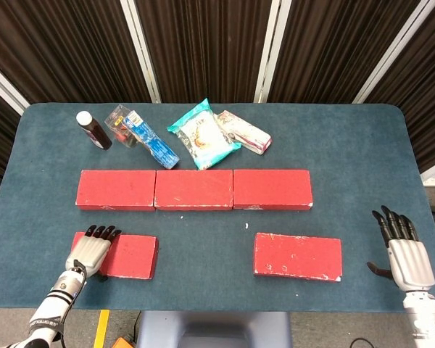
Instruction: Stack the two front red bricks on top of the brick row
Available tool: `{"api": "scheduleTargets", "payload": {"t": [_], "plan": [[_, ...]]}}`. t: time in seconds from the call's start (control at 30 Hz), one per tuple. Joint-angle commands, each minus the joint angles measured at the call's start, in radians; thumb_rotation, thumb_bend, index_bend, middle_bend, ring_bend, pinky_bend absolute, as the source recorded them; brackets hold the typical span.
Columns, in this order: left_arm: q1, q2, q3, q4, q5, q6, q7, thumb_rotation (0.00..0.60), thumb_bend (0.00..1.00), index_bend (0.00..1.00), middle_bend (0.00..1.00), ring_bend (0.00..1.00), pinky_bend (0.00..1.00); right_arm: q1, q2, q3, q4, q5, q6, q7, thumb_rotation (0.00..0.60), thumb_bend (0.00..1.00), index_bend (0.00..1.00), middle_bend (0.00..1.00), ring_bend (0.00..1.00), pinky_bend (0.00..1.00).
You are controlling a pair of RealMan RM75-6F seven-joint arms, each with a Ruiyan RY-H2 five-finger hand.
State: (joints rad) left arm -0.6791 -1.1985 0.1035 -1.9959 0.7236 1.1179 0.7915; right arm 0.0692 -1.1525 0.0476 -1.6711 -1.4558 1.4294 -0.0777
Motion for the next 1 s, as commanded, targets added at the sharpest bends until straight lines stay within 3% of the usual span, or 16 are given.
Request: {"api": "scheduleTargets", "payload": {"t": [0.03, 0.53, 0.83, 1.0], "plan": [[0.002, 0.003, 0.003, -0.005, 0.008, 0.007, -0.002, 0.600, 0.20, 0.00, 0.08, 0.00, 0.03, 0.000, 0.000, 0.000, 0.000, -0.001, 0.000, -0.001, 0.600, 0.00, 0.08, 0.03, 0.00, 0.00], [0.006, 0.018, 0.010, -0.007, 0.010, 0.021, -0.006, 0.600, 0.25, 0.00, 0.15, 0.00, 0.04, 0.000, -0.002, 0.000, 0.000, -0.001, 0.002, -0.001, 0.600, 0.00, 0.08, 0.03, 0.00, 0.00], [0.041, 0.180, 0.003, -0.176, 0.129, 0.142, -0.024, 0.600, 0.25, 0.00, 0.15, 0.00, 0.04, 0.001, -0.002, -0.001, 0.001, -0.004, 0.001, 0.004, 0.600, 0.00, 0.08, 0.03, 0.00, 0.00], [-0.001, 0.289, -0.064, -0.299, 0.118, 0.187, 0.026, 0.600, 0.25, 0.00, 0.14, 0.00, 0.04, 0.003, 0.000, -0.002, 0.001, -0.005, -0.002, 0.006, 0.600, 0.00, 0.08, 0.03, 0.00, 0.00]]}}
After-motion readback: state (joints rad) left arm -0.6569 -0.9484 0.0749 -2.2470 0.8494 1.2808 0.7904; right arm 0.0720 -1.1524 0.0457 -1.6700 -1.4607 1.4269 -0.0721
